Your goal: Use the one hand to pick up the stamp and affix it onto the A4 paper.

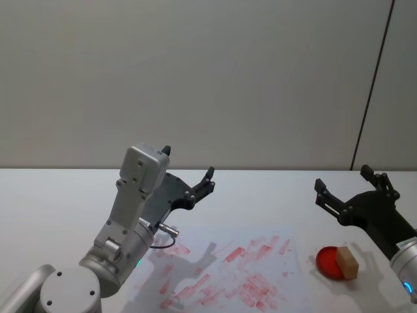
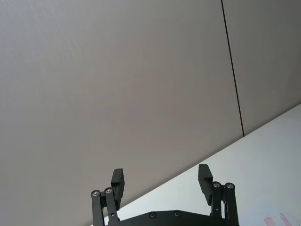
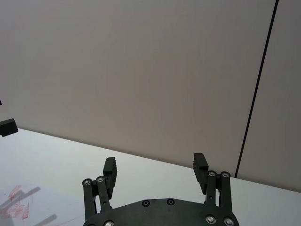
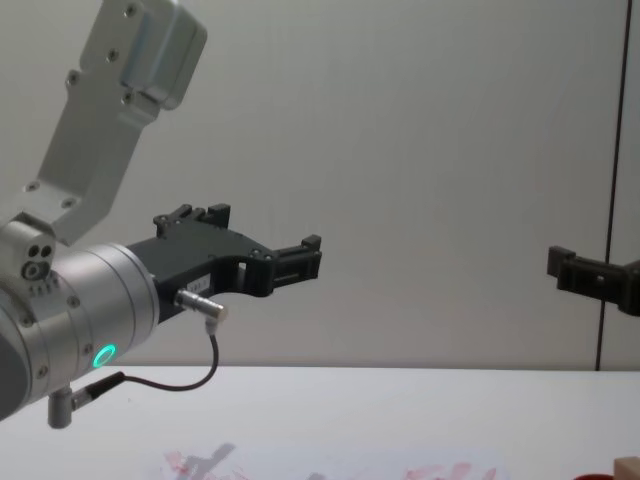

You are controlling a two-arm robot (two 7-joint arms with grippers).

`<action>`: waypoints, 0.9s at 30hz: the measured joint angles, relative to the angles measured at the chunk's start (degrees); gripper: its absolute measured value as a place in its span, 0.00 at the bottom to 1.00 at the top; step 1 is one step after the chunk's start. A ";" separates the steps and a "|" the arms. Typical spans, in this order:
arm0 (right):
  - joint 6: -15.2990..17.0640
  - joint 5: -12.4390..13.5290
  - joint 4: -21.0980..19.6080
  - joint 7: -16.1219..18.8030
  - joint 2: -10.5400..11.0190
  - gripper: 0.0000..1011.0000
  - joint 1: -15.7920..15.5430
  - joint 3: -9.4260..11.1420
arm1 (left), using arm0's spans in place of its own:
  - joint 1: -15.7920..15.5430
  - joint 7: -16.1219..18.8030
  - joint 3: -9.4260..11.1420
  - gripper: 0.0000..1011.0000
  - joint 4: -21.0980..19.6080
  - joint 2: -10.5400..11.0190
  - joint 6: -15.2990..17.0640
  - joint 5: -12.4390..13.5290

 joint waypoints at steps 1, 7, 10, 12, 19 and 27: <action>0.00 0.00 0.00 0.00 0.00 0.99 0.00 0.00 | 0.00 0.00 0.00 0.99 0.00 0.00 0.00 0.00; 0.00 0.00 0.00 0.00 0.00 0.99 0.00 0.00 | 0.00 0.00 0.00 0.99 0.00 0.00 0.00 0.00; 0.00 0.00 0.00 0.00 0.00 0.99 0.00 0.00 | 0.00 0.00 0.00 0.99 0.00 0.00 0.00 0.00; 0.00 0.00 0.00 0.00 0.00 0.99 0.00 0.00 | 0.00 0.00 0.00 0.99 0.00 0.00 0.00 0.00; 0.00 0.00 0.00 0.00 0.00 0.99 0.00 0.00 | 0.00 0.00 0.00 0.99 0.00 0.00 0.00 0.00; 0.00 0.00 0.00 0.00 0.00 0.99 0.00 0.00 | 0.00 0.00 0.00 0.99 0.00 0.00 0.00 0.00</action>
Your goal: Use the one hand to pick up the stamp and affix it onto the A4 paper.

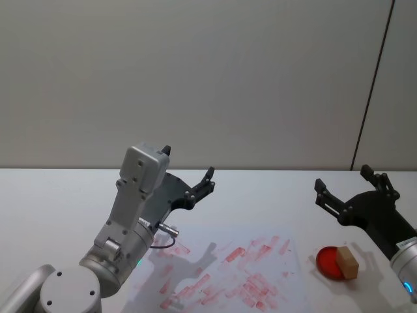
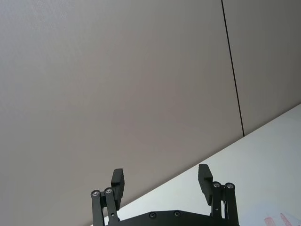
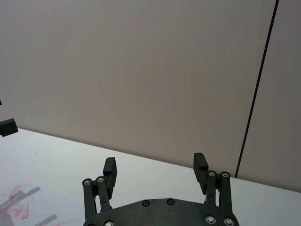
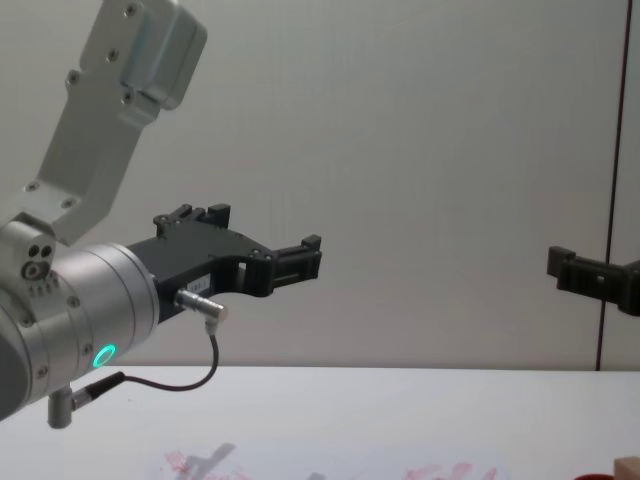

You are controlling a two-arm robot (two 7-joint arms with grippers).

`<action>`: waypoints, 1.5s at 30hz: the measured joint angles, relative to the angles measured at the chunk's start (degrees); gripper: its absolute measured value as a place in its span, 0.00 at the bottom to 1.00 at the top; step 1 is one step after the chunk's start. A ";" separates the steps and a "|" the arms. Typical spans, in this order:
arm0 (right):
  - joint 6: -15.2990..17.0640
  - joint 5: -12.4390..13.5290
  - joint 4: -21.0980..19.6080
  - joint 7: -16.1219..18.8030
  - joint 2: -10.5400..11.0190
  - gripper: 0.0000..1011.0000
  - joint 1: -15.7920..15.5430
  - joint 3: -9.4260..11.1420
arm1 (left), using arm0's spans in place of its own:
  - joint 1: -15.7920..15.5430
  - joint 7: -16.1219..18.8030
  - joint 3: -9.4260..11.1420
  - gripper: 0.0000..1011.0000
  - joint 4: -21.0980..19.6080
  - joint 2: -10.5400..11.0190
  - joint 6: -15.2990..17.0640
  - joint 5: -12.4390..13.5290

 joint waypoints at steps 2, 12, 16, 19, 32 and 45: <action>0.00 0.00 0.00 0.00 0.00 0.99 0.00 0.00 | 0.00 0.00 0.00 0.99 0.00 0.00 0.00 0.00; 0.00 0.00 0.00 0.00 0.00 0.99 0.00 0.00 | 0.00 0.00 0.00 0.99 0.00 0.00 0.00 0.00; 0.00 0.00 0.00 0.00 0.00 0.99 0.00 0.00 | 0.00 0.00 0.00 0.99 0.00 0.00 0.00 0.00; 0.00 0.00 0.00 0.00 0.00 0.99 0.00 0.00 | 0.00 0.00 0.00 0.99 0.00 0.00 0.00 0.00; 0.85 -0.08 -1.53 -0.70 0.77 0.99 -1.84 0.05 | 0.00 0.00 0.00 0.99 0.00 0.00 0.00 0.00; 5.21 -1.18 -6.82 -5.42 3.32 0.99 -8.70 -0.18 | 0.00 0.00 0.00 0.99 0.00 0.00 0.00 0.00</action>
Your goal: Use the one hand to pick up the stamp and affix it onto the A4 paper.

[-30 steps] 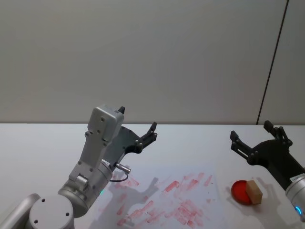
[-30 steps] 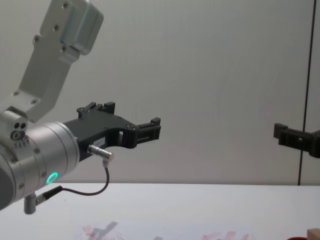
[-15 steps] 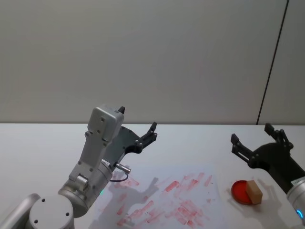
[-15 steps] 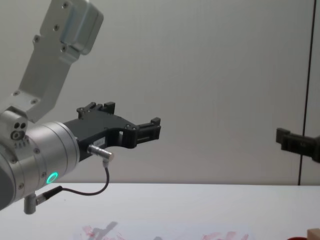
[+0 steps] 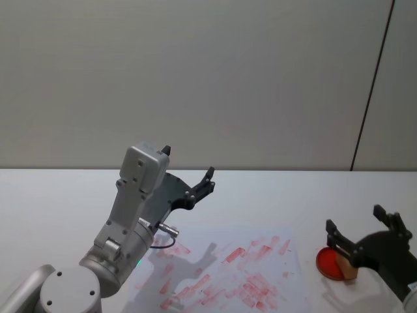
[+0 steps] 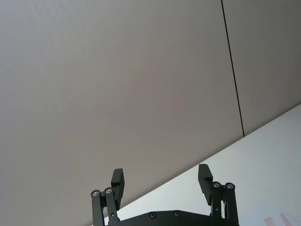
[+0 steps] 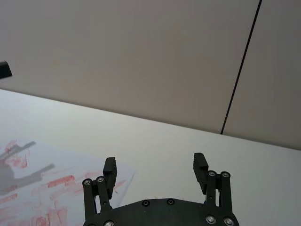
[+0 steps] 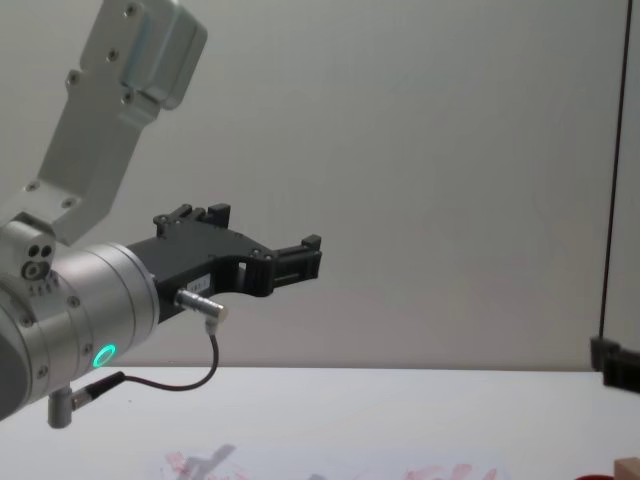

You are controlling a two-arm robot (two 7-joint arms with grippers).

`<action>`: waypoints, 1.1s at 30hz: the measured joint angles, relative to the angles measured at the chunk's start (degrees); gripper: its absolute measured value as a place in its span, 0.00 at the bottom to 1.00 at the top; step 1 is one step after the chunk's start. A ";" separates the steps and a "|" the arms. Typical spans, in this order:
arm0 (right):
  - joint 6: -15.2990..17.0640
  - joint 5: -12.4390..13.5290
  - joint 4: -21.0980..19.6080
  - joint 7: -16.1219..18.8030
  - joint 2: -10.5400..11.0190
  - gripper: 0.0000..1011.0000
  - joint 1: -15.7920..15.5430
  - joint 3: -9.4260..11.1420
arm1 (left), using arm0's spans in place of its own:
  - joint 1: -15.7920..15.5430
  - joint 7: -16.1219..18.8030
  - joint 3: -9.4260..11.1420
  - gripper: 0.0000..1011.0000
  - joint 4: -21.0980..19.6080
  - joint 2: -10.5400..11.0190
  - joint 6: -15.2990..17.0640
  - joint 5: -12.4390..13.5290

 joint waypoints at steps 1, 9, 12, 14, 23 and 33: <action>0.35 -0.10 -0.16 -0.26 0.08 0.99 -0.22 0.00 | 0.00 0.00 0.00 0.99 0.00 0.00 0.00 0.00; 4.16 -1.25 -0.50 -1.99 0.08 0.99 -1.05 0.07 | 0.00 0.00 0.00 0.99 0.00 0.00 0.00 0.00; 5.43 -1.48 0.01 -2.22 -0.36 0.99 -0.77 0.07 | 0.00 0.00 0.00 0.99 0.00 0.00 0.00 0.00; 6.18 -1.54 0.38 -2.31 -0.59 0.99 -0.58 0.07 | 0.00 0.00 0.00 0.99 0.00 0.00 0.00 0.00; 9.80 -1.17 3.44 -2.14 -2.66 0.99 1.11 -0.23 | 0.00 0.00 0.00 0.99 0.00 0.00 0.00 0.00; 12.04 -0.96 6.88 -1.13 -4.69 0.99 3.00 -0.69 | 0.00 0.00 0.00 0.99 0.00 0.00 0.00 0.00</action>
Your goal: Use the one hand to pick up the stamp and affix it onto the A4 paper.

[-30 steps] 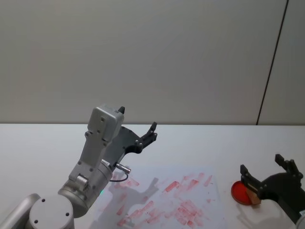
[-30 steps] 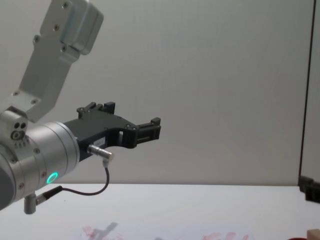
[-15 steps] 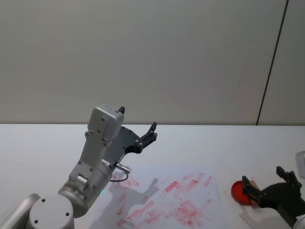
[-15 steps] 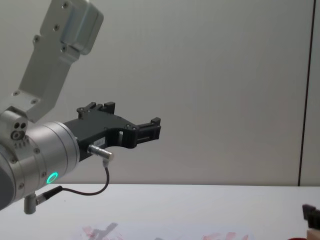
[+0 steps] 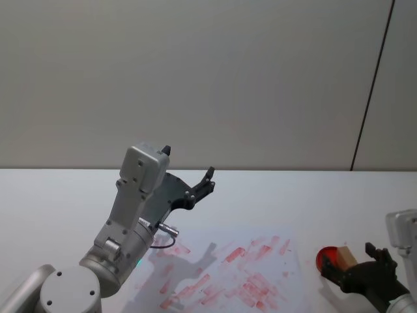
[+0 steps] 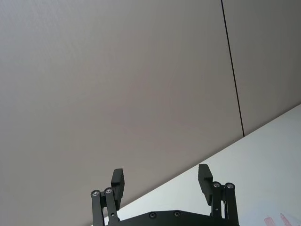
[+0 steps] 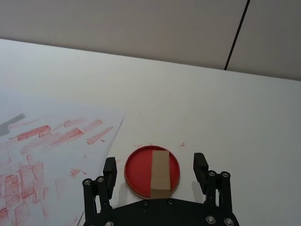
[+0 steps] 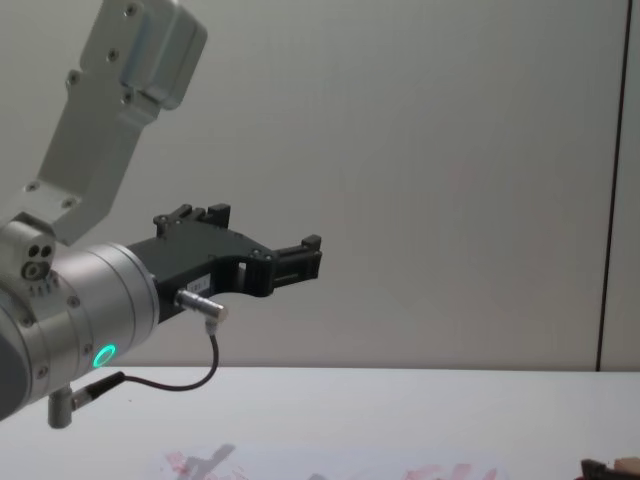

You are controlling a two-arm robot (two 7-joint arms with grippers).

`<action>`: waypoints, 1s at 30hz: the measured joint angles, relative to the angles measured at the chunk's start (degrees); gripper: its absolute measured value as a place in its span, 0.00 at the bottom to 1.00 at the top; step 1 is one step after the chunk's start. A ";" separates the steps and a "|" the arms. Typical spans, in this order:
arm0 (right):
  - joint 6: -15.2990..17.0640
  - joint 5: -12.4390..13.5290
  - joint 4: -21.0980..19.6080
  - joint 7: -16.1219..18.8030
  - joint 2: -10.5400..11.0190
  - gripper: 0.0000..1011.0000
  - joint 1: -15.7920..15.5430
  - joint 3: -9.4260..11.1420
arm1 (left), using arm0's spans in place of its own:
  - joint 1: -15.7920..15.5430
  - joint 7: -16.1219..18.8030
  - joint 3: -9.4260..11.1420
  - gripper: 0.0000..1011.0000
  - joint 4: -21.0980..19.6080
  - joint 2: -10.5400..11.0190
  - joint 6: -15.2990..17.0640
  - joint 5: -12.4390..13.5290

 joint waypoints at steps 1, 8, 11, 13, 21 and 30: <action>0.09 -0.02 0.26 0.04 -0.14 0.99 0.14 -0.04 | 0.00 0.00 0.00 0.99 0.00 0.00 0.00 0.00; 0.76 -0.68 1.74 0.07 -1.03 0.99 0.86 -0.22 | 0.00 0.00 0.00 0.99 0.00 0.00 0.00 0.00; 0.84 -1.09 2.28 -0.04 -1.37 0.99 1.07 -0.31 | 0.00 0.00 0.00 0.99 0.00 0.00 0.00 0.00; 0.87 -1.32 2.56 -0.13 -1.55 0.99 1.19 -0.34 | 0.00 0.00 0.00 0.99 0.00 0.00 0.00 0.00; 0.98 -1.90 3.26 -0.35 -1.97 0.99 1.46 -0.46 | 0.00 0.00 0.00 0.99 0.00 0.00 0.00 0.00; 1.04 -2.24 3.68 -0.49 -2.25 0.82 1.62 -0.52 | 0.00 0.00 0.00 0.99 0.00 0.00 0.00 0.00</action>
